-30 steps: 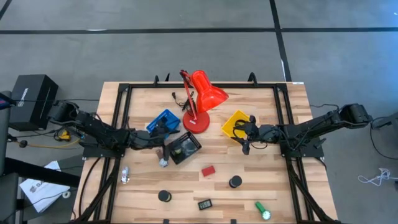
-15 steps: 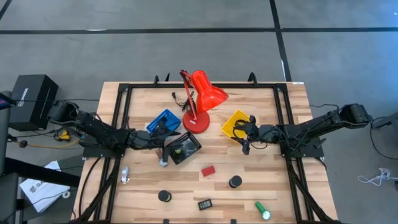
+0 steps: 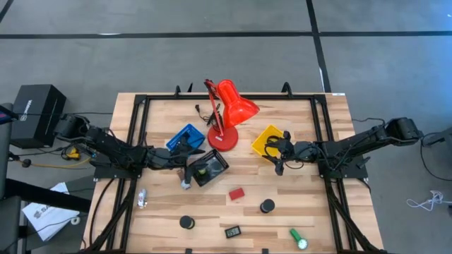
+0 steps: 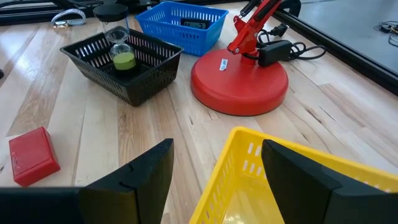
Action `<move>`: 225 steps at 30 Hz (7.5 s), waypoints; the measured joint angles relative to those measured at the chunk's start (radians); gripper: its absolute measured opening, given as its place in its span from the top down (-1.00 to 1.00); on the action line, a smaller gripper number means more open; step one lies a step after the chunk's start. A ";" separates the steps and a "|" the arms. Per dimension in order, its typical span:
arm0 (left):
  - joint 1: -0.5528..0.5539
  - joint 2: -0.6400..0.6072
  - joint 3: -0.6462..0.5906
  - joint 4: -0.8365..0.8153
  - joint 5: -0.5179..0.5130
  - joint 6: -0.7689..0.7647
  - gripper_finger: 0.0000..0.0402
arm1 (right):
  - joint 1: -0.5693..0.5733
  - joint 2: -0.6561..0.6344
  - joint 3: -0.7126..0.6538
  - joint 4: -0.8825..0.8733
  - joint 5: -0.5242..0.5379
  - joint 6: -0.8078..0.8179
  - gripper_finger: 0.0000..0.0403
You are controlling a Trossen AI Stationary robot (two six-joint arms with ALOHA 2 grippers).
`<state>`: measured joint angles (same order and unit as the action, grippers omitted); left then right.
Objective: Pick & Place Office items
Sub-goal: Put the red timer into the blue bin
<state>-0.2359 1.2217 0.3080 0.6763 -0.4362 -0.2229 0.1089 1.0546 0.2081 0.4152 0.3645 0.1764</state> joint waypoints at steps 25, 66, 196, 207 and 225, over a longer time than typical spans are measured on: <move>0.000 0.000 0.000 0.006 0.062 -0.067 -0.32 | 0.001 0.000 0.000 0.004 0.000 0.008 -0.16; -0.003 0.000 0.000 0.187 0.183 0.009 -0.02 | 0.038 0.265 0.342 -0.022 -0.267 -0.229 -0.16; 0.000 0.000 0.013 0.143 0.060 0.323 -0.27 | -0.047 0.949 1.543 -1.176 -0.236 -0.150 0.20; 0.037 0.000 0.013 0.079 0.068 0.263 -0.28 | -0.016 0.949 1.543 -1.158 -0.235 -0.263 0.26; 0.034 0.000 0.012 0.061 0.075 0.245 -0.20 | -0.021 0.949 1.543 -1.120 -0.232 -0.289 0.25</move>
<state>-0.2016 1.2221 0.3202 0.7375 -0.3611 0.0221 0.0880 2.0033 1.7512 -0.7048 0.1326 -0.1127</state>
